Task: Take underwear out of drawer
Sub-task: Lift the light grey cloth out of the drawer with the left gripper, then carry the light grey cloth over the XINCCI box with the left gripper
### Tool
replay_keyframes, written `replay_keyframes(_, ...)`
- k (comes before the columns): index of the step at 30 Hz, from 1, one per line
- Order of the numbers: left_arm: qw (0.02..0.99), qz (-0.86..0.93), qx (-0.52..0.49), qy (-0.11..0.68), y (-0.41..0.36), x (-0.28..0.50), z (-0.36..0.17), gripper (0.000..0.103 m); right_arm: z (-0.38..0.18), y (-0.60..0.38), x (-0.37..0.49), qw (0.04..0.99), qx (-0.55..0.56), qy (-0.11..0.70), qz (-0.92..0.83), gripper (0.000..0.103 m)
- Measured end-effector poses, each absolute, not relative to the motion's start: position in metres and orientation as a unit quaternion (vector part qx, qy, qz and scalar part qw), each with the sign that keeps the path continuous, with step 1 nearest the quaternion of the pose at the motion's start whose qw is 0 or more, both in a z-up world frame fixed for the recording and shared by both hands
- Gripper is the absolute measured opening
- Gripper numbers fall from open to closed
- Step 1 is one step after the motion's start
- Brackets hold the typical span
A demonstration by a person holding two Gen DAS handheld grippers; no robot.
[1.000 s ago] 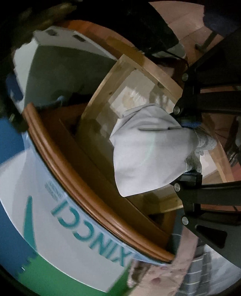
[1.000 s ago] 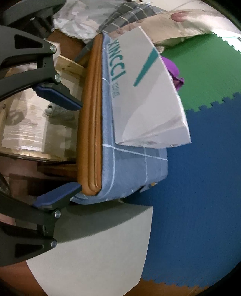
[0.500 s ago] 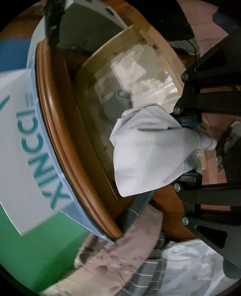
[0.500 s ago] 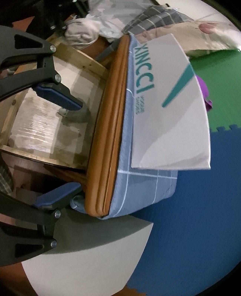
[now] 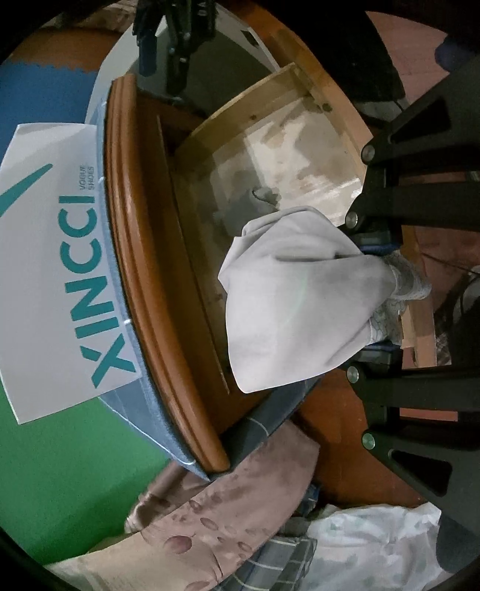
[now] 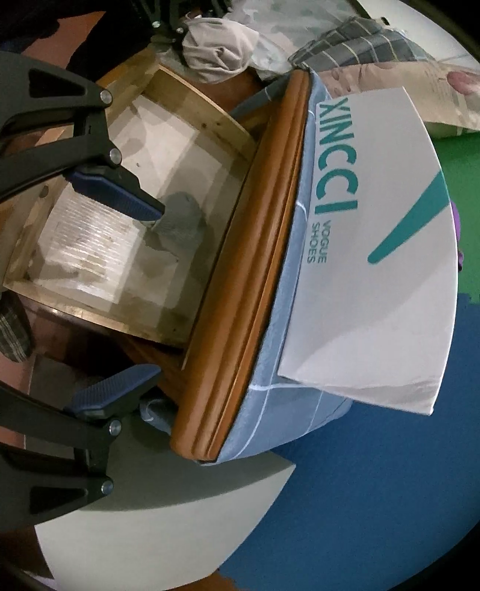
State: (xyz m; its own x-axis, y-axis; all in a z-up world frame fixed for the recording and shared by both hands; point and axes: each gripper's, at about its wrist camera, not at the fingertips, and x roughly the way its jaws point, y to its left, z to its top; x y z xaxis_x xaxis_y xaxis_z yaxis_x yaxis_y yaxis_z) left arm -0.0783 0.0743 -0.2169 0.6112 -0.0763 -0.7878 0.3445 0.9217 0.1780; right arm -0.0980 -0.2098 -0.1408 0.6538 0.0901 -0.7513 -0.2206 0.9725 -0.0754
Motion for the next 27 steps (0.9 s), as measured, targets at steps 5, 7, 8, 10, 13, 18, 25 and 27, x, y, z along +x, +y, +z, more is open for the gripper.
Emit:
replay_keyframes(5,0.888,-0.121,0.148,0.417,0.075,-0.081,-0.212,0.03,-0.143,-0.21,-0.097,0.904,-0.079,0.411,0.089,0.082)
replay_keyframes(7,0.892,-0.12,0.148,0.411,0.075,-0.084,-0.209,0.03,-0.146,-0.208,-0.097,0.9,-0.087,0.416,0.095,0.082)
replay_keyframes(8,0.893,-0.124,0.142,0.409,0.075,-0.086,-0.208,0.03,-0.148,-0.207,-0.097,0.899,-0.091,0.418,0.097,0.082)
replay_keyframes(10,0.897,-0.123,0.14,0.4,0.075,-0.09,-0.203,0.03,-0.152,-0.202,-0.097,0.895,-0.107,0.42,0.103,0.082)
replay_keyframes(13,0.905,-0.13,0.14,0.38,0.074,-0.095,-0.194,0.03,-0.158,-0.199,-0.098,0.89,-0.124,0.425,0.111,0.082)
replay_keyframes(18,0.914,-0.123,0.151,0.356,0.07,-0.104,-0.179,0.03,-0.164,-0.189,-0.1,0.882,-0.149,0.43,0.118,0.082)
replay_keyframes(25,0.926,-0.096,0.141,0.337,0.078,-0.112,-0.167,0.031,-0.171,-0.174,-0.102,0.874,-0.184,0.434,0.123,0.082)
replay_keyframes(27,0.927,-0.08,0.145,0.336,0.082,-0.113,-0.168,0.031,-0.173,-0.17,-0.103,0.87,-0.196,0.435,0.125,0.082)
